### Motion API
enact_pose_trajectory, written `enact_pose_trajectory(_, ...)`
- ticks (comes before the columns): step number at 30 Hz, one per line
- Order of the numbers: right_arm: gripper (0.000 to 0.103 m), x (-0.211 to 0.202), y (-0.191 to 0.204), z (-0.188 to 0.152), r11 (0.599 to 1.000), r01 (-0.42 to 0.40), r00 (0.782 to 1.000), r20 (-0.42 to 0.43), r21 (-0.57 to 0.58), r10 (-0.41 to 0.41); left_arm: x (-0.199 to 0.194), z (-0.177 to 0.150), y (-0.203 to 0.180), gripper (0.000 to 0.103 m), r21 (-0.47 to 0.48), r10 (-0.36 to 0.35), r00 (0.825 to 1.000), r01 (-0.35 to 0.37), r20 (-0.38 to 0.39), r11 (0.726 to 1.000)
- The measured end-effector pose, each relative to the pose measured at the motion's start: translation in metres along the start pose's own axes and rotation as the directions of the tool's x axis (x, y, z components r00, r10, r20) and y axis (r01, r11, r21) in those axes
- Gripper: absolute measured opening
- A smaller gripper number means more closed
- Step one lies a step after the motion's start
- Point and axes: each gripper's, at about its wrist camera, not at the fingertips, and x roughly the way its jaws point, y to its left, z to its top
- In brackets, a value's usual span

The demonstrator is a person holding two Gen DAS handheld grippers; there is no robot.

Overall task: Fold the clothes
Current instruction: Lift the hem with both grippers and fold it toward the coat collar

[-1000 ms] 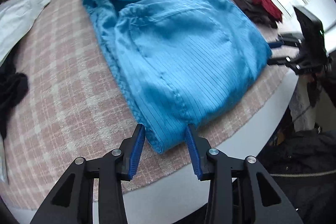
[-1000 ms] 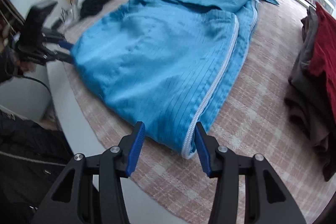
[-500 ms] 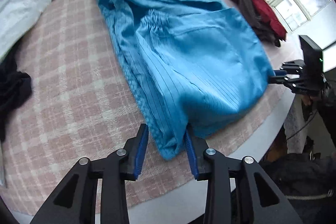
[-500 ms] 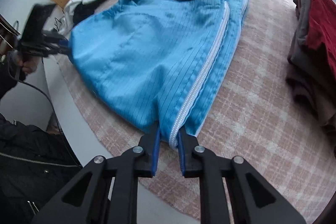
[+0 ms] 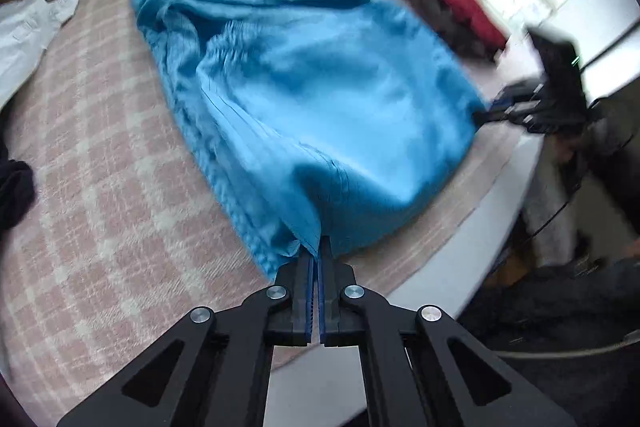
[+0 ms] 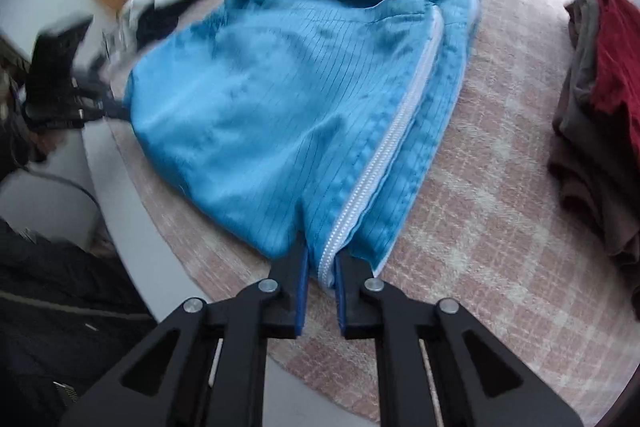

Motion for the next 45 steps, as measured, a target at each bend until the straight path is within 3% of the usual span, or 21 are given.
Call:
enact_pose_trajectory(4, 0.007, -0.034, -0.021, 0.029, 0.982, -0.137, 0.986, 0.114, 0.127, 0.123, -0.034, 0.038, 0.019, 0.000, -0.107, -0.061, 0.997, 0.067, 0.051, 0.992)
enact_pose_trajectory(9, 0.006, -0.079, -0.050, 0.075, 0.916, -0.297, 0.931, 0.294, 0.269, 0.215, -0.080, 0.100, 0.048, 0.000, -0.196, -0.098, 0.974, 0.138, 0.203, 0.971)
enact_pose_trajectory(12, 0.006, -0.096, -0.071, 0.114, 0.874, -0.372, 0.882, 0.412, 0.312, 0.228, -0.093, 0.147, 0.076, 0.001, -0.245, -0.068, 0.961, 0.136, 0.268, 0.960)
enact_pose_trajectory(14, 0.006, -0.101, -0.088, 0.146, 0.873, -0.362, 0.869, 0.458, 0.327, 0.189, -0.088, 0.176, 0.090, 0.000, -0.262, -0.049, 0.959, 0.124, 0.278, 0.957)
enact_pose_trajectory(19, 0.006, -0.068, -0.120, 0.219, 0.886, -0.237, 0.903, 0.426, 0.399, 0.049, -0.054, 0.238, 0.125, 0.000, -0.311, -0.006, 0.965, 0.091, 0.264, 0.946)
enact_pose_trajectory(23, 0.006, -0.031, -0.146, 0.254, 0.886, -0.135, 0.937, 0.349, 0.444, -0.032, -0.019, 0.264, 0.165, 0.000, -0.381, 0.006, 0.979, 0.073, 0.202, 0.922)
enact_pose_trajectory(27, 0.009, 0.001, -0.163, 0.272, 0.879, -0.038, 0.963, 0.252, 0.475, -0.095, 0.015, 0.277, 0.192, 0.002, -0.404, -0.020, 0.991, 0.072, 0.132, 0.912)
enact_pose_trajectory(32, 0.025, 0.002, -0.171, 0.267, 0.875, -0.069, 0.963, 0.260, 0.480, -0.067, 0.025, 0.275, 0.205, 0.007, -0.386, -0.058, 0.994, 0.090, 0.092, 0.918)
enact_pose_trajectory(35, 0.044, -0.004, -0.168, 0.259, 0.891, -0.091, 0.959, 0.280, 0.445, -0.042, 0.017, 0.264, 0.200, 0.023, -0.354, -0.060, 0.993, 0.091, 0.097, 0.931)
enact_pose_trajectory(36, 0.045, -0.005, -0.166, 0.257, 0.897, -0.096, 0.959, 0.281, 0.432, -0.033, 0.015, 0.260, 0.198, 0.035, -0.343, -0.061, 0.993, 0.091, 0.099, 0.935)
enact_pose_trajectory(37, 0.045, -0.005, -0.164, 0.256, 0.905, -0.092, 0.960, 0.277, 0.416, -0.030, 0.013, 0.257, 0.196, 0.037, -0.333, -0.062, 0.993, 0.091, 0.099, 0.939)
enact_pose_trajectory(41, 0.045, 0.002, -0.153, 0.259, 0.941, -0.024, 0.969, 0.239, 0.338, -0.061, 0.023, 0.249, 0.194, 0.035, -0.340, -0.046, 0.994, 0.076, 0.095, 0.937)
enact_pose_trajectory(42, 0.045, 0.004, -0.150, 0.260, 0.947, -0.010, 0.970, 0.233, 0.322, -0.069, 0.025, 0.248, 0.196, 0.024, -0.350, -0.034, 0.994, 0.069, 0.103, 0.934)
enact_pose_trajectory(43, 0.044, 0.006, -0.148, 0.261, 0.951, 0.004, 0.970, 0.228, 0.310, -0.078, 0.027, 0.248, 0.195, 0.000, -0.352, -0.030, 0.994, 0.066, 0.107, 0.934)
enact_pose_trajectory(45, 0.024, 0.009, -0.142, 0.264, 0.959, 0.044, 0.969, 0.222, 0.279, -0.109, 0.024, 0.250, 0.191, 0.001, -0.337, -0.011, 0.991, 0.055, 0.132, 0.940)
